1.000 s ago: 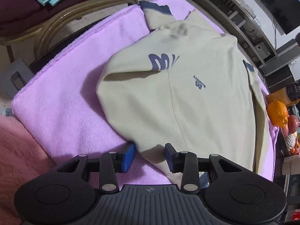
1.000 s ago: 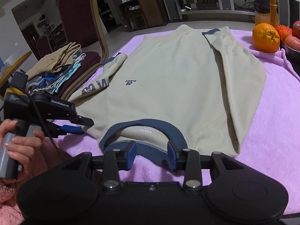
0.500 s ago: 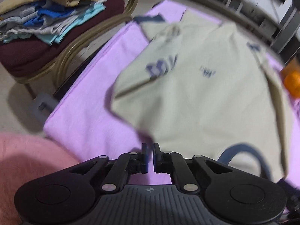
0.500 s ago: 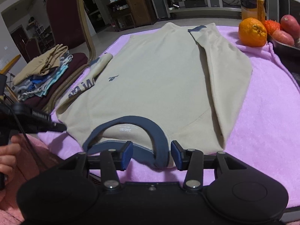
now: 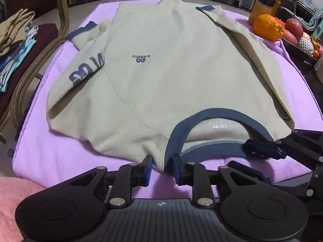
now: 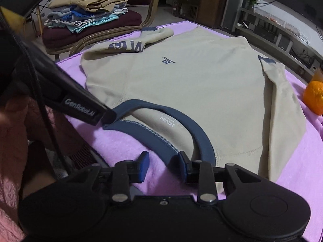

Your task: Fold clothes

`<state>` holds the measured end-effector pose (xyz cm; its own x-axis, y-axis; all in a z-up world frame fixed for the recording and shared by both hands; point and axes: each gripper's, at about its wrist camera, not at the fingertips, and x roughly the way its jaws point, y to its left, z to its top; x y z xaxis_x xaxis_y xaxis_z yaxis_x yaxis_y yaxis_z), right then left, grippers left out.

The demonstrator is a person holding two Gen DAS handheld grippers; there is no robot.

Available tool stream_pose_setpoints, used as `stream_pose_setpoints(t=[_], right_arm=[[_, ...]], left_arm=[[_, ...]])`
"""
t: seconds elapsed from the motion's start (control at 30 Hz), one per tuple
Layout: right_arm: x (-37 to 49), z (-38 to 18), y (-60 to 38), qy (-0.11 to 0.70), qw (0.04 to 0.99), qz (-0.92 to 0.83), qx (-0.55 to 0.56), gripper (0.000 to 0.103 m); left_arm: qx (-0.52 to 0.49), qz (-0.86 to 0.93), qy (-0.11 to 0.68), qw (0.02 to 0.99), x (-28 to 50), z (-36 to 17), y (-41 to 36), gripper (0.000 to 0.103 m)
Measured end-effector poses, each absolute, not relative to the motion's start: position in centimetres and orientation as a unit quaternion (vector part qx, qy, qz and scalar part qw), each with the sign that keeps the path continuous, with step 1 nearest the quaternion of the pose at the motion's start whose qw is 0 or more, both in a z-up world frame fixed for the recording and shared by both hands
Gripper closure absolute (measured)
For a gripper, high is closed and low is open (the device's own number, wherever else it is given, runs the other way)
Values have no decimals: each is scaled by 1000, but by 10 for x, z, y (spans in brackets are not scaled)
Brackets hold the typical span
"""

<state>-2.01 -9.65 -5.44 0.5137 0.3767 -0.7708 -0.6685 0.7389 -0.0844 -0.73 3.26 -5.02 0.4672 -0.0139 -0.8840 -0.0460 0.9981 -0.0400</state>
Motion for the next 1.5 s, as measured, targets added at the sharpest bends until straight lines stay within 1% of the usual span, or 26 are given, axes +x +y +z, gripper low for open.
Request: stream_pose_setpoints(t=[0.07,0.1,0.13,0.17,0.2,0.27,0.47,0.57,0.67,0.7,0.73,0.8,0.83,0.9,0.93,0.97,1.0,1.07,1.13,1.17,1.2,1.23,1.3,1.37,1.43,1.5], right_arm=[[-18,-57,-93,376,849,307,-208,73],[-18,-58,-92,370,850,307,-216,74],[-19,-60,-91,364,851,307,-221,78],[-20,-60,-90,355,853,309,-226,93],[-23,-59,-90,342,855,311,-236,98],[-34,-55,-88,318,854,323,-256,99],[-44,-57,-88,338,829,335,-294,100],[-44,-49,-94,358,822,339,-286,98],[-40,-32,-114,378,826,354,-222,95],[-34,-25,-122,373,841,344,-186,89],[-26,-19,-132,369,857,328,-145,87],[2,-16,-154,379,884,272,-37,87],[18,-19,-166,391,887,244,15,87],[43,-37,-179,434,873,208,75,87],[49,-48,-183,458,865,191,78,87],[49,-54,-183,473,861,176,59,90],[44,-55,-182,481,861,165,28,95],[31,-51,-178,492,857,148,-36,95],[19,-50,-181,493,857,136,-57,95],[17,-48,-183,494,858,133,-52,95],[16,-43,-185,491,860,132,-41,95],[17,-34,-186,482,866,134,-24,94],[21,-15,-189,462,876,141,10,91],[31,11,-189,433,887,156,43,88],[42,39,-186,402,898,171,56,87],[56,64,-181,374,907,182,67,83]], left_arm=[[-41,6,518,855,-7,-50,37,85],[-46,5,518,854,-7,-49,39,85],[-50,3,517,854,-8,-48,40,85],[-54,2,517,854,-8,-47,42,85],[-59,1,517,854,-9,-46,43,85],[-63,-3,514,856,-11,-42,45,87],[-68,-17,509,858,-19,-32,51,87],[-75,-20,502,861,-23,-24,58,87],[-74,-34,483,872,-20,-13,59,87],[-68,-32,479,875,-15,-11,56,87],[-62,-28,475,877,-9,-11,52,87],[-45,-27,473,880,8,-18,41,83],[-34,-19,476,879,17,-25,36,84],[-14,-3,496,868,30,-43,31,93],[4,2,506,863,29,-50,30,93],[25,6,514,857,26,-56,29,89],[57,9,516,855,20,-57,27,89],[94,17,523,847,8,-57,28,88],[118,19,522,845,0,-56,29,88],[116,19,515,849,-1,-49,31,89],[110,17,507,855,-1,-41,33,92],[105,16,499,860,-2,-32,36,92],[94,14,482,871,-3,-16,40,85],[72,18,455,887,2,10,48,85],[49,23,422,905,13,38,51,85],[29,27,399,916,24,57,55,83]])
